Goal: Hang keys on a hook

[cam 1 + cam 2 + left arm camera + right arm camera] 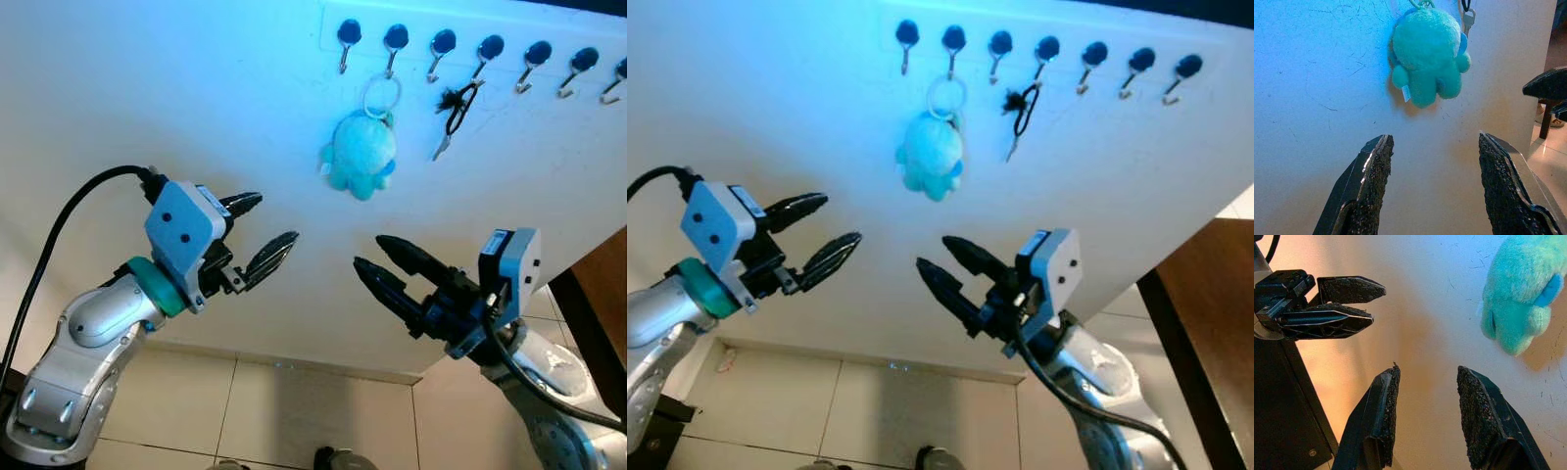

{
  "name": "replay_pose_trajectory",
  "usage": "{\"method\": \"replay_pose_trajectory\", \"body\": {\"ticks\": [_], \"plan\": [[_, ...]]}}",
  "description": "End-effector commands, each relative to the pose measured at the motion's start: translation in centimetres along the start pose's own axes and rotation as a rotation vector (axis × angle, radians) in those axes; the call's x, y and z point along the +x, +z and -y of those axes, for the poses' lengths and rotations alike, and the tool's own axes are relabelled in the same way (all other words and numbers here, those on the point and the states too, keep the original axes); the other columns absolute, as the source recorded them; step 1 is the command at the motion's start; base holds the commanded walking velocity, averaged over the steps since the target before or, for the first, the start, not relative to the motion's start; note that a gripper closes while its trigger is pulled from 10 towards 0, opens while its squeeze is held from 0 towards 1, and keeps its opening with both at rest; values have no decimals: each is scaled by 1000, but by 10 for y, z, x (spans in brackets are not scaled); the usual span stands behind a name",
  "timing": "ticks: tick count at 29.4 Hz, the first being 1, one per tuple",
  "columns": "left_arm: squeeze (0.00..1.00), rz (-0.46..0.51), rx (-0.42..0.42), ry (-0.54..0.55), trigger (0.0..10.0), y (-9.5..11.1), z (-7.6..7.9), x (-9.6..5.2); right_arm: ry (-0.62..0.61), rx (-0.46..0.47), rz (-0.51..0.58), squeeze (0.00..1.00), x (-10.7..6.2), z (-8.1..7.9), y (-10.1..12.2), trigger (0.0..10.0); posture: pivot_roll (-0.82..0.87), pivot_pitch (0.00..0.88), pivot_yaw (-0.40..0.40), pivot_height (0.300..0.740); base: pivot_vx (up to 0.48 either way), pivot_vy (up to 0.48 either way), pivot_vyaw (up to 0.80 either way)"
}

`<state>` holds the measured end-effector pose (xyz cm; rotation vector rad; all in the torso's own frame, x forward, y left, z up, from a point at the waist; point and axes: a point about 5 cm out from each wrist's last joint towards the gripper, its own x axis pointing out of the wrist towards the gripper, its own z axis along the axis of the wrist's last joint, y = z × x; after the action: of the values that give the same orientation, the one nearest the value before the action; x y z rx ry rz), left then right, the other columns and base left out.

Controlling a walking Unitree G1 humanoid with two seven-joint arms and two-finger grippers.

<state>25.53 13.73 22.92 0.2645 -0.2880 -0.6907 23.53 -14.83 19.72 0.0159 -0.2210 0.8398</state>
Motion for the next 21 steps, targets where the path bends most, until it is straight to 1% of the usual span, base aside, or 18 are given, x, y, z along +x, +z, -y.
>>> {"method": "replay_pose_trajectory", "body": {"ticks": [1,6,11,16,17,21], "plan": [[0,-17,-2,-17,10000,-2,4,-2,2,5,-4,0,0,0,-3,10000,-33,40,30,740,-296,0,0],[0,-29,11,-11,10000,-6,2,-5,-22,-2,-2,0,1,2,-7,10000,-35,38,25,740,-337,0,0],[0,-18,7,-8,10000,-2,2,-4,-30,-11,15,0,4,7,-1,10000,-32,44,21,740,-352,0,0],[0,-27,9,-2,10000,-6,2,-6,-39,-17,13,0,5,6,-4,10000,-33,44,16,740,-355,0,0],[0,-23,8,-2,10000,-5,2,-5,-37,-15,18,0,5,6,-2,10000,-30,58,14,740,-356,0,0],[0,-20,7,-3,10000,-3,1,-4,-34,-17,25,0,7,6,1,10000,-38,46,18,740,-356,0,0]]}}
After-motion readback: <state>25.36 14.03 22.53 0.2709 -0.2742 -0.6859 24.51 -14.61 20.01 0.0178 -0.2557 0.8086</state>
